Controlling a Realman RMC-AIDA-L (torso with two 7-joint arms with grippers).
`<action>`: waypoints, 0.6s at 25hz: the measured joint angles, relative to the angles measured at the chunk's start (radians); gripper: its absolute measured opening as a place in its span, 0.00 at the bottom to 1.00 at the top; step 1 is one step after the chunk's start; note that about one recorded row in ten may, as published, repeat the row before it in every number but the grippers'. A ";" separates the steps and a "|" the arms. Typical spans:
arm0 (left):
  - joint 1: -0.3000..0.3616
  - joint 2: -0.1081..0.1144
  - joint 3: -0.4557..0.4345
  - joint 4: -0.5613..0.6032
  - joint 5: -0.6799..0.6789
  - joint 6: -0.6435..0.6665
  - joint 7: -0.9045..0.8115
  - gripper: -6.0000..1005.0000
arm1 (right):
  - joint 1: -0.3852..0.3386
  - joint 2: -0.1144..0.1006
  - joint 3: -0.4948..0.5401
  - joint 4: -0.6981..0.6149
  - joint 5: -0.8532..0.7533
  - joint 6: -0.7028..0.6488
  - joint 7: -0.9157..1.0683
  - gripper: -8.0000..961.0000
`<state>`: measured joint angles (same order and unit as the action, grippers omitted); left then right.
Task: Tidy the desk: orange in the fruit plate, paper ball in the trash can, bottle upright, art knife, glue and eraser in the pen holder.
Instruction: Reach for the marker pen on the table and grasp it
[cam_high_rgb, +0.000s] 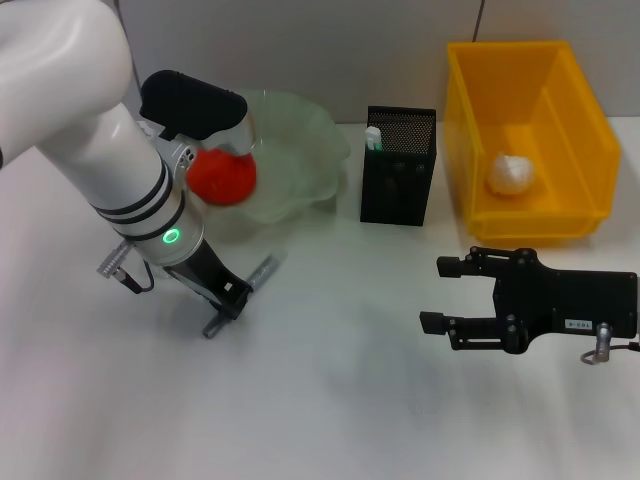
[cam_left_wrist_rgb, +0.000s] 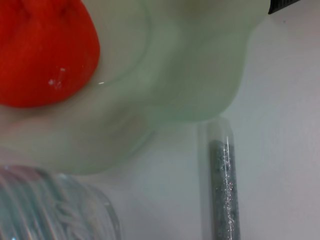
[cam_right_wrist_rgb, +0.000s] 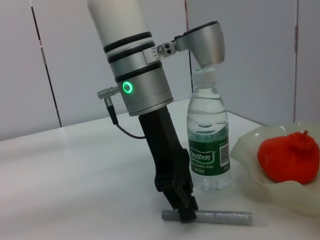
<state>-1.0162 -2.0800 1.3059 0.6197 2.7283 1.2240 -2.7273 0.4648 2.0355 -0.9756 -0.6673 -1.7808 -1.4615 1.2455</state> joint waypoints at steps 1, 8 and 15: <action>0.000 0.000 0.002 0.000 0.000 0.000 0.000 0.21 | 0.000 0.000 0.000 0.000 0.000 0.000 0.000 0.81; 0.001 0.000 0.007 0.020 0.001 0.001 0.000 0.17 | 0.000 0.000 0.000 0.000 0.000 -0.001 0.000 0.81; 0.041 0.008 -0.003 0.118 -0.067 0.055 0.037 0.17 | 0.000 0.000 0.014 0.000 0.001 0.004 0.001 0.81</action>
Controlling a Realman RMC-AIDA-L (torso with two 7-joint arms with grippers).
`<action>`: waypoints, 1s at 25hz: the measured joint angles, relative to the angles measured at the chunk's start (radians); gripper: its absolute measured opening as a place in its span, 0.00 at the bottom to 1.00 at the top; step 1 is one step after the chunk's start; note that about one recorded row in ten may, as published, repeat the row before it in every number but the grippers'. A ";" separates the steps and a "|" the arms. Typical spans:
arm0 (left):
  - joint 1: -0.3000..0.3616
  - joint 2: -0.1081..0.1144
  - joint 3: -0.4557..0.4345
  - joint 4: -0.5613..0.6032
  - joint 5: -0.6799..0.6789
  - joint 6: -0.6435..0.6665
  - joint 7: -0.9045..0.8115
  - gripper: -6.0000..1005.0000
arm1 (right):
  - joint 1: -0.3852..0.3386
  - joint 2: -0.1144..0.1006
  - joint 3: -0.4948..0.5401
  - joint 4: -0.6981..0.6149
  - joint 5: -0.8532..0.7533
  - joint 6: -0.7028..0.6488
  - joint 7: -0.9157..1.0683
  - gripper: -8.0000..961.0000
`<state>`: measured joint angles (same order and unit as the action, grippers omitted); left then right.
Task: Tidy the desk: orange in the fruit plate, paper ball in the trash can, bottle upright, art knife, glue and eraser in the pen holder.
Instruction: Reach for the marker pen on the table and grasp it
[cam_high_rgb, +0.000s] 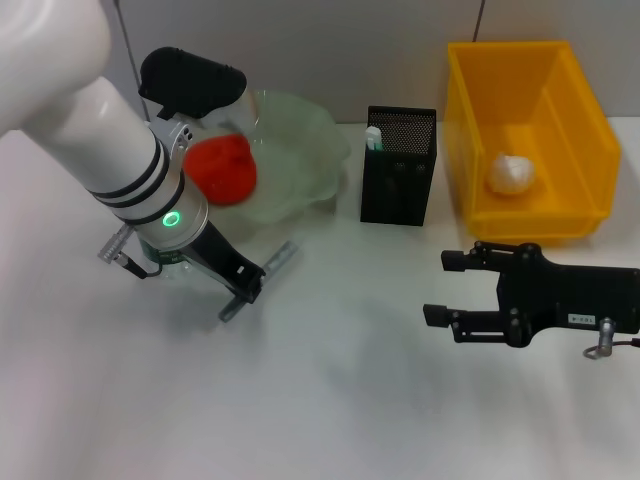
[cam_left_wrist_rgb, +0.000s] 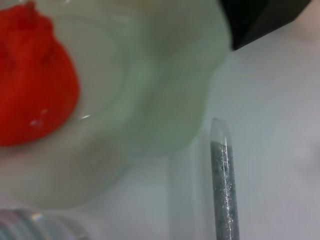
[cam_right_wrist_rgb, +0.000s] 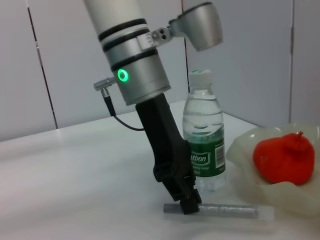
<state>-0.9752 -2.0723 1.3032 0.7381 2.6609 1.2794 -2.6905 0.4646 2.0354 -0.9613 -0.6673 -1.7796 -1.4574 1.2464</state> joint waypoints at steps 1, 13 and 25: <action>0.009 0.001 -0.001 0.017 -0.019 0.010 0.009 0.17 | -0.001 0.000 0.017 0.000 0.000 -0.005 0.000 0.81; 0.099 0.006 -0.138 0.147 -0.156 0.137 0.218 0.17 | 0.007 -0.035 0.090 -0.006 0.002 -0.101 0.162 0.81; 0.134 0.009 -0.199 0.134 -0.190 0.152 0.328 0.14 | 0.001 -0.051 0.177 -0.008 0.001 -0.180 0.241 0.81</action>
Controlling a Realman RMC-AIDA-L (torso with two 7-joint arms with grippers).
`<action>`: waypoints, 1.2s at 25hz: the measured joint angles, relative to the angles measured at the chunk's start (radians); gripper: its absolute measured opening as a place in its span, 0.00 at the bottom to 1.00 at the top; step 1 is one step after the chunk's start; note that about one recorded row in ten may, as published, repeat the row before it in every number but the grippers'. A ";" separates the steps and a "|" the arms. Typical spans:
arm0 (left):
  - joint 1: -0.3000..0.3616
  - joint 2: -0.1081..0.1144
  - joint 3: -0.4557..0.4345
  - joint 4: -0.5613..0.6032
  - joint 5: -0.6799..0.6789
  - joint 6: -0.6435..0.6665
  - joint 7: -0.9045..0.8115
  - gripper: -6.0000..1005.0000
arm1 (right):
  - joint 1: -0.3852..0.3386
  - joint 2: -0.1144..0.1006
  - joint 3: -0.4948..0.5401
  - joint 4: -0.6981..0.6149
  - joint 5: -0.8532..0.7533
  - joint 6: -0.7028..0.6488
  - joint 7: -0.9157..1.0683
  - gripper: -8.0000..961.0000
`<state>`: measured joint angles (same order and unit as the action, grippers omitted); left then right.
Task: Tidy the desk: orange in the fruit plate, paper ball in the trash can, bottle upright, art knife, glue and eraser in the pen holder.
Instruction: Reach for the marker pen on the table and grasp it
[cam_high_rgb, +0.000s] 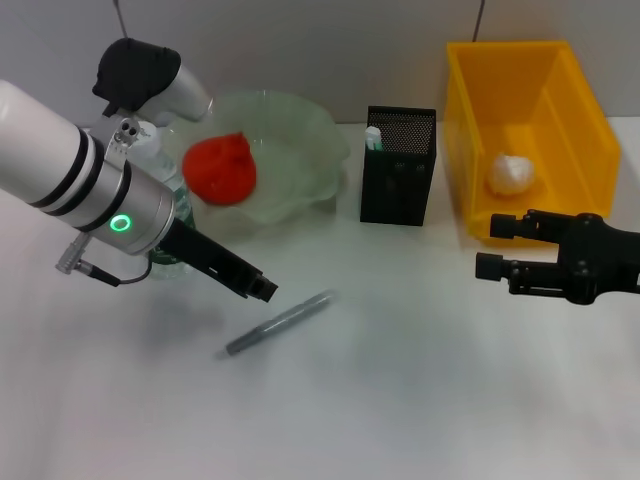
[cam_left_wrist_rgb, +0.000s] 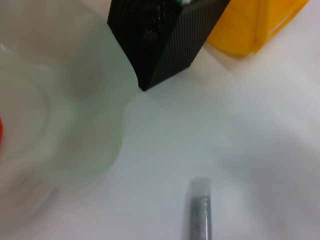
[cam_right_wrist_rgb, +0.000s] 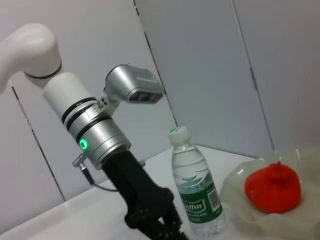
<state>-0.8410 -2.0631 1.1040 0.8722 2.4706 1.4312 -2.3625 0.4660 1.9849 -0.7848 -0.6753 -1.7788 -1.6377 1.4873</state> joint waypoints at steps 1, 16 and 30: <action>0.002 0.000 0.001 0.000 0.000 0.002 0.002 0.13 | -0.001 0.000 0.010 0.000 0.000 0.000 0.000 0.81; -0.012 -0.004 0.100 -0.046 -0.001 -0.028 0.040 0.13 | 0.000 0.000 0.016 0.011 -0.005 0.012 0.002 0.81; -0.021 -0.010 0.298 -0.062 -0.001 -0.143 0.009 0.59 | 0.003 0.000 0.016 0.015 -0.008 0.014 0.002 0.81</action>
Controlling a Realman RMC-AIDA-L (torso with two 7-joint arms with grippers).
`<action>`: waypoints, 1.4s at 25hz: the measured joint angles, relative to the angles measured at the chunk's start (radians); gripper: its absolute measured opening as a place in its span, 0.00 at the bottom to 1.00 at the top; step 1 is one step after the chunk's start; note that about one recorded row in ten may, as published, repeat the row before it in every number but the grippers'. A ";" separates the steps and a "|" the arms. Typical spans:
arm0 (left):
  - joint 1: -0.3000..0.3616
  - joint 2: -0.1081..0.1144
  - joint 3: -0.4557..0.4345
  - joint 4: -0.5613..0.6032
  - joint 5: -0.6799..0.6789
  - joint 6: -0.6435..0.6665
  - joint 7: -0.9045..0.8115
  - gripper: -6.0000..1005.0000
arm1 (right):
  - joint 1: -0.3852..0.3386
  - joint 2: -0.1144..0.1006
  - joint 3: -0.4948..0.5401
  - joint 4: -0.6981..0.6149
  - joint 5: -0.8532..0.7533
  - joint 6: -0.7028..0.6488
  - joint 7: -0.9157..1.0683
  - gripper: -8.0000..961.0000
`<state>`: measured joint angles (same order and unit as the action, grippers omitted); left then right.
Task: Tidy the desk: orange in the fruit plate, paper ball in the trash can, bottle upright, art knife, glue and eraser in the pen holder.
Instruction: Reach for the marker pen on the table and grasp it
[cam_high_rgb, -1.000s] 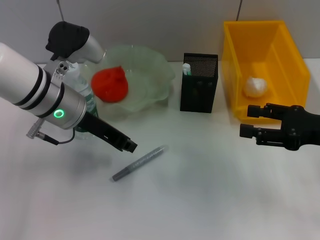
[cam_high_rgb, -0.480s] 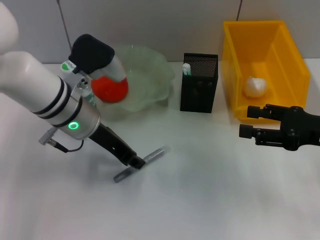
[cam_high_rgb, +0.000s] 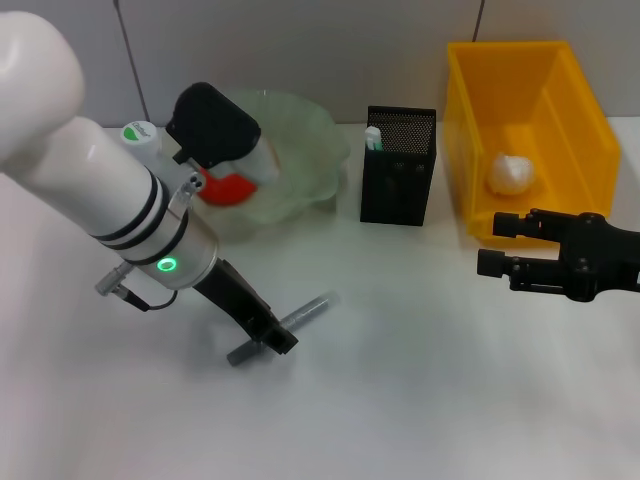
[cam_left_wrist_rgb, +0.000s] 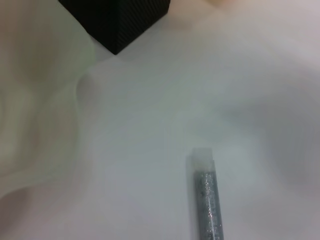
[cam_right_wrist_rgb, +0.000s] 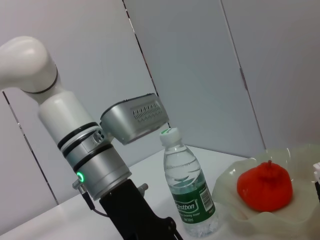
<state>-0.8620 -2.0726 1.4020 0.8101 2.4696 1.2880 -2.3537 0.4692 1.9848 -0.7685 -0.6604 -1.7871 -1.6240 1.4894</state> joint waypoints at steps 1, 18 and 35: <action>0.000 0.000 0.000 0.000 0.000 0.000 0.000 0.59 | 0.000 0.000 0.000 0.000 0.000 0.000 0.000 0.81; -0.026 -0.005 0.104 -0.020 0.023 -0.045 -0.002 0.55 | 0.003 0.000 -0.001 0.001 0.000 0.014 0.000 0.81; -0.026 -0.006 0.151 -0.020 0.029 -0.083 -0.003 0.39 | 0.003 0.000 -0.001 0.001 0.000 0.013 0.001 0.80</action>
<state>-0.8883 -2.0785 1.5525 0.7900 2.4983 1.2047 -2.3569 0.4725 1.9848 -0.7700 -0.6596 -1.7871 -1.6107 1.4900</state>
